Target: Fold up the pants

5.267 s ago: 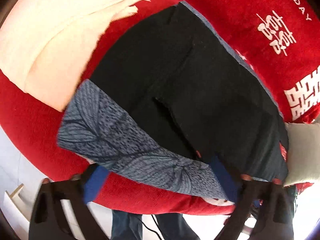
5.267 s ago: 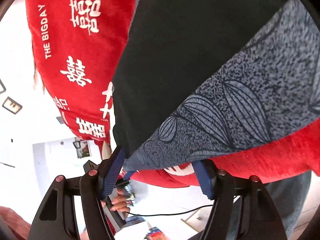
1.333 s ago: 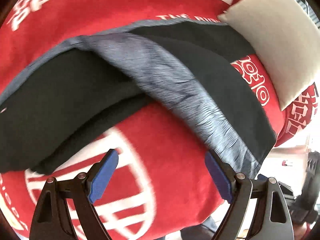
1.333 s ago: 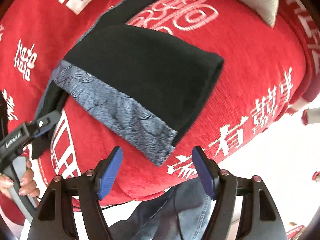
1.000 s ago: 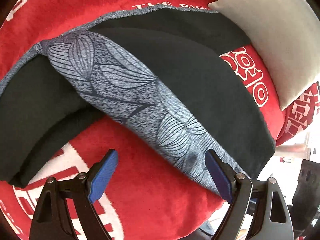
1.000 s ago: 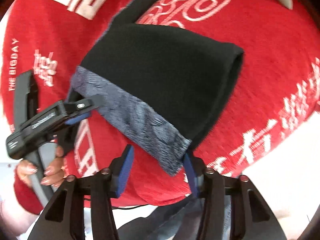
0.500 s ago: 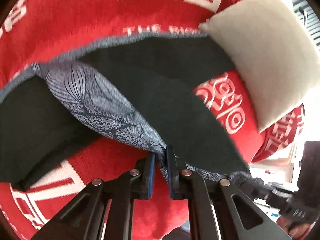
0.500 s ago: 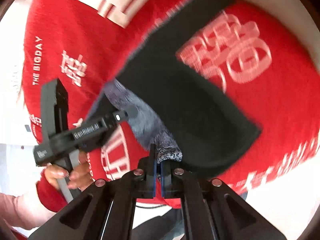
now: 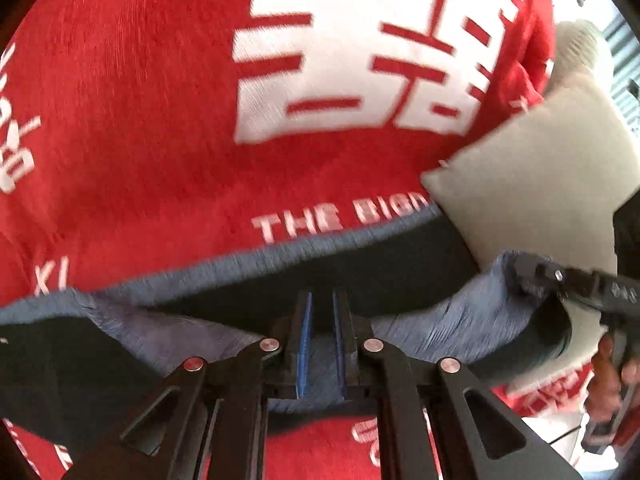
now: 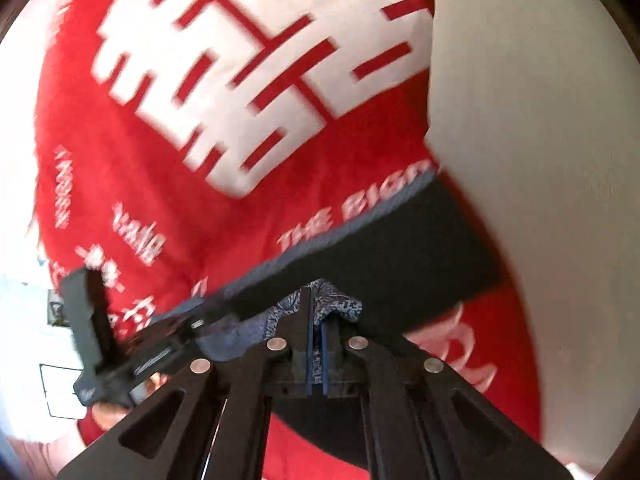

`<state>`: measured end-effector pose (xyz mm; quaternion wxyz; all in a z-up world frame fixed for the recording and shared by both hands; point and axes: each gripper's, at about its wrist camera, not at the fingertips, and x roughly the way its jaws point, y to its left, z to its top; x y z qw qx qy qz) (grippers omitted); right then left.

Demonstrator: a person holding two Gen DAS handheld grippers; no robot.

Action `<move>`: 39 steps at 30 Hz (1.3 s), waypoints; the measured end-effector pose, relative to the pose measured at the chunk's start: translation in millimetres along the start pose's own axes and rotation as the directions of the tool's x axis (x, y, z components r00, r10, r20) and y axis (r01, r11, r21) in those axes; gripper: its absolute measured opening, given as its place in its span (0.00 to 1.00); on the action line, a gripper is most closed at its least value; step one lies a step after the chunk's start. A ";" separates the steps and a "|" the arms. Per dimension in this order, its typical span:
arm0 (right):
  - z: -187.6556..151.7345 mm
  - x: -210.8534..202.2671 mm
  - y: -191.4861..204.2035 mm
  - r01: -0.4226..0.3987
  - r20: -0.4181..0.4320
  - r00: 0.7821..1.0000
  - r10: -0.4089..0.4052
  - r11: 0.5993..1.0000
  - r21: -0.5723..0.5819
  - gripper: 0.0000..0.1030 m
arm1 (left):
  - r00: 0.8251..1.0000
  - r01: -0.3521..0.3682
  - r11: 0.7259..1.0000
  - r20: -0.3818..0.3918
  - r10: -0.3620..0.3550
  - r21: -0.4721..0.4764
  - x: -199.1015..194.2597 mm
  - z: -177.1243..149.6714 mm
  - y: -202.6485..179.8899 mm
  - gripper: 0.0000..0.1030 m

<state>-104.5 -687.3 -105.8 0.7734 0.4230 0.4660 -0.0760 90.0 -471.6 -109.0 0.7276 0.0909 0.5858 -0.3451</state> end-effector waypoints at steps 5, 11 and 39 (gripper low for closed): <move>44.1 42.7 -14.4 0.103 -0.069 0.992 -0.106 0.993 -0.054 0.03 | 0.996 -0.092 0.995 0.009 0.093 -0.029 12.0 6.7 17.4 0.12; 54.3 78.6 -1.6 0.256 -0.107 0.954 -0.280 0.947 -0.193 0.07 | 0.981 -0.192 0.980 -0.048 0.190 -0.055 29.7 -6.7 31.3 0.12; 46.9 129.6 9.5 0.517 0.002 0.834 -0.551 0.783 -0.346 0.35 | 0.942 -0.325 0.945 -0.084 0.326 0.028 91.7 -4.5 26.6 0.12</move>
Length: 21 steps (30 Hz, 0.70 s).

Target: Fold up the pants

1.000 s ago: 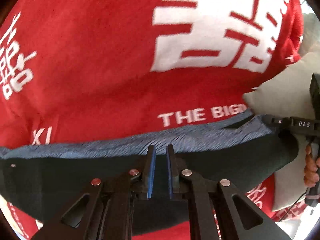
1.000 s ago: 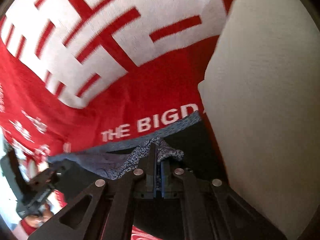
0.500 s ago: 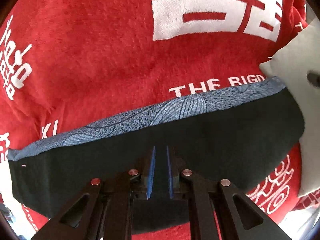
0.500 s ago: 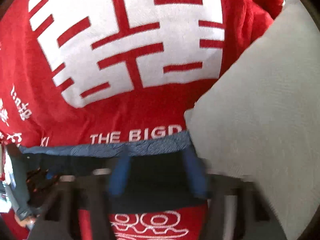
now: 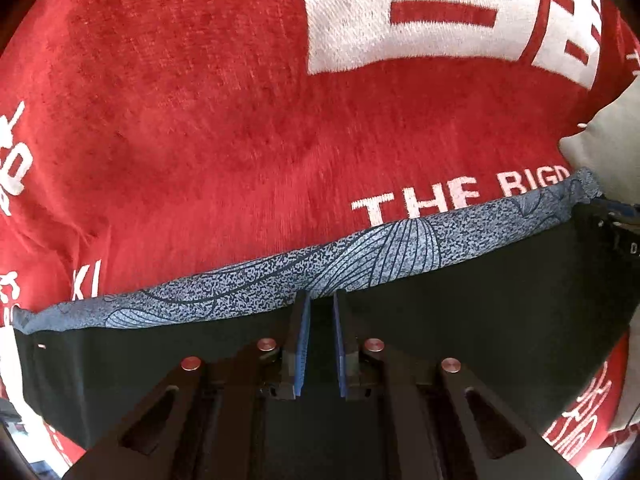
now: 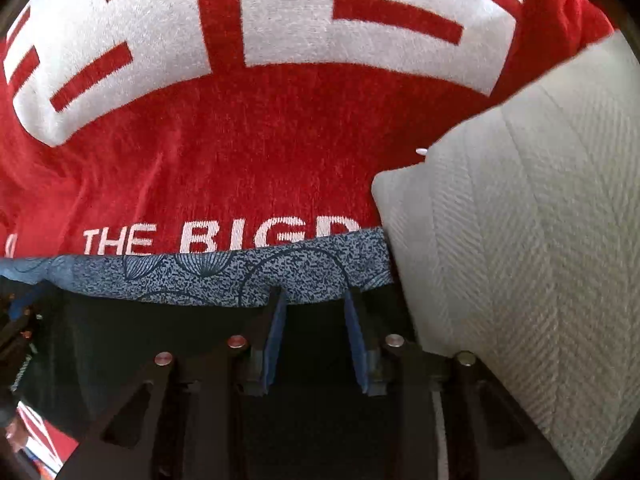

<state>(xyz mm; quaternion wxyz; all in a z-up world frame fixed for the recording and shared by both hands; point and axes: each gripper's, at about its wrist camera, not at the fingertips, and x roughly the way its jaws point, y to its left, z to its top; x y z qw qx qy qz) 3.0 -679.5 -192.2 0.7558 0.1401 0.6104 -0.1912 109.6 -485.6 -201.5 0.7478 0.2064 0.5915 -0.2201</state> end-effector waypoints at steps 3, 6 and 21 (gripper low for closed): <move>-6.7 -14.0 3.6 -0.086 -0.010 0.996 0.086 0.995 0.042 0.50 | 0.999 0.047 0.999 0.001 -0.047 -0.024 -11.9 -5.1 8.8 0.12; -24.3 -32.8 8.4 -0.127 -0.007 0.992 0.128 0.991 0.049 0.51 | 0.997 0.071 0.997 0.021 -0.071 -0.034 -30.8 -18.9 16.7 0.28; -128.4 -71.2 81.8 -0.336 -0.071 0.935 0.346 0.933 0.130 0.63 | 0.998 0.054 0.991 0.021 -0.052 -0.122 -83.0 -115.9 86.5 0.94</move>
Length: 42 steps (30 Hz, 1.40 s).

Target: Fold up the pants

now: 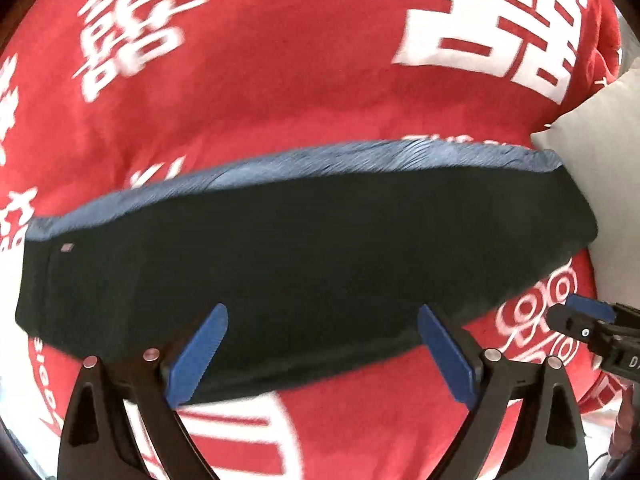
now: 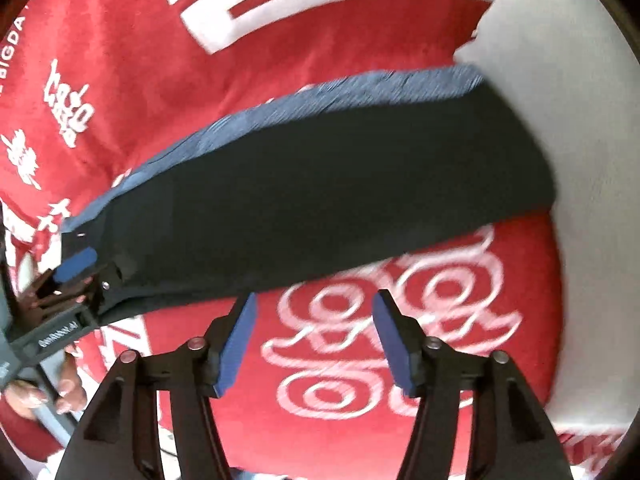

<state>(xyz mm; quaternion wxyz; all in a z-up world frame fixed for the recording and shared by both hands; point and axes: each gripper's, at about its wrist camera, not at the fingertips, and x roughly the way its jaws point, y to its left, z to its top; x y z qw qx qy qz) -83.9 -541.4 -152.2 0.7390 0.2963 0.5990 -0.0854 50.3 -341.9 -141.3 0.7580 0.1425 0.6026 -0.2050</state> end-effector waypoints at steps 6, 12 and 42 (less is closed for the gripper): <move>-40.7 12.3 50.2 -0.076 -0.017 0.997 0.077 0.996 0.050 0.66 | 0.998 -0.057 0.996 -0.018 0.056 -0.064 -16.9 -33.5 80.0 0.94; -65.1 45.4 111.3 -0.169 -0.035 0.984 0.173 0.982 0.088 0.66 | 0.993 -0.115 0.987 -0.031 0.112 -0.113 -24.0 -56.7 165.3 0.94; -73.3 118.2 208.2 -0.351 -0.002 0.935 0.356 0.923 0.157 0.09 | 0.999 -0.035 0.999 -0.001 0.035 0.025 17.2 -59.9 194.1 0.94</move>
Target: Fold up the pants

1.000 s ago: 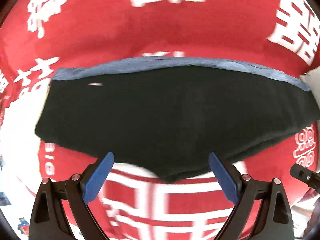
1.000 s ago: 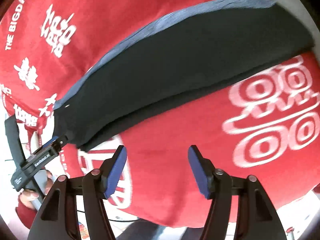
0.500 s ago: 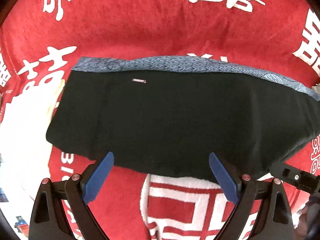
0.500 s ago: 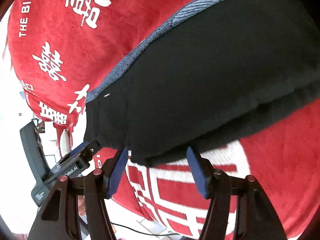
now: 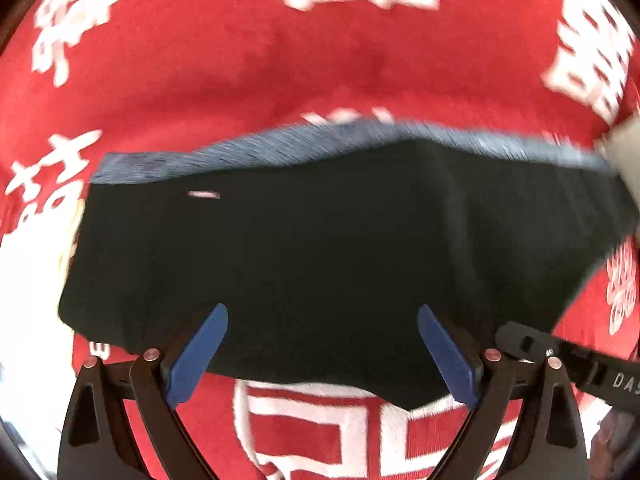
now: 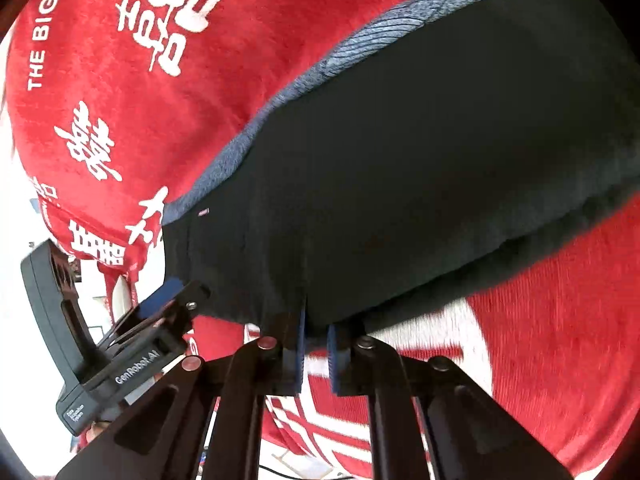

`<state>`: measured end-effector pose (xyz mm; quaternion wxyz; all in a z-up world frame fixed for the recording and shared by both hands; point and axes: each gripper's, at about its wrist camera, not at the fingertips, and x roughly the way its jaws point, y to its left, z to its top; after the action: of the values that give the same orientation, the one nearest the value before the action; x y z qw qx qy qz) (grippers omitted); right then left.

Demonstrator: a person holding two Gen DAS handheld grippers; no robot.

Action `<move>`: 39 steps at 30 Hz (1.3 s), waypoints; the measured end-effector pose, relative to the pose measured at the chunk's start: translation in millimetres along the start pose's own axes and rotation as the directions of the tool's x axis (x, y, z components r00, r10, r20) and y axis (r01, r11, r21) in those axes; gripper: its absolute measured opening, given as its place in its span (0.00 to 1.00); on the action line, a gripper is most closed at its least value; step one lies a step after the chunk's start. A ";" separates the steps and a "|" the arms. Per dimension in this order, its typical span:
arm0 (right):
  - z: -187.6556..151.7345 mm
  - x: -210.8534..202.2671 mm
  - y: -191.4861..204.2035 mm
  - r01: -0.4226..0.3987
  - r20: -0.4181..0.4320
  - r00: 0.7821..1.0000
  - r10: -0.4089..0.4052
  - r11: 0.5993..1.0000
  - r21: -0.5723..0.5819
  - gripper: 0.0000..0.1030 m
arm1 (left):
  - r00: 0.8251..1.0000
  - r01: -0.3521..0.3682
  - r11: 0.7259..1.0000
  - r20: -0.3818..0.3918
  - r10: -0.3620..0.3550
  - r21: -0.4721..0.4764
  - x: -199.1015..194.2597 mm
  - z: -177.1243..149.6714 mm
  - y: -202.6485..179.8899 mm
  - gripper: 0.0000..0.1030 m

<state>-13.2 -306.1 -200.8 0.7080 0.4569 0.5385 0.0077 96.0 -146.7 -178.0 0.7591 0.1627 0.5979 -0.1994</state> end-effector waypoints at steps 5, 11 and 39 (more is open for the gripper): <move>-8.0 12.2 -13.1 0.024 -0.013 1.000 -0.024 1.000 -0.014 0.09 | 0.999 -0.052 0.997 0.014 0.052 0.060 19.1 -30.3 -18.1 0.94; -2.8 -21.3 -16.8 0.091 -0.014 0.996 -0.093 0.994 -0.066 0.36 | 0.999 -0.046 0.999 -0.022 0.046 0.025 15.9 -17.4 -8.7 0.95; 140.7 -48.0 -9.8 0.480 0.228 0.876 -0.426 0.820 -0.312 0.39 | 0.977 -0.206 0.970 0.034 0.212 -0.128 42.5 98.2 18.6 0.95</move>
<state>70.1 -425.9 -170.6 0.7985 0.1776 0.5671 -0.0967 196.7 -182.8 -196.4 0.7986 0.1727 0.5703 -0.0848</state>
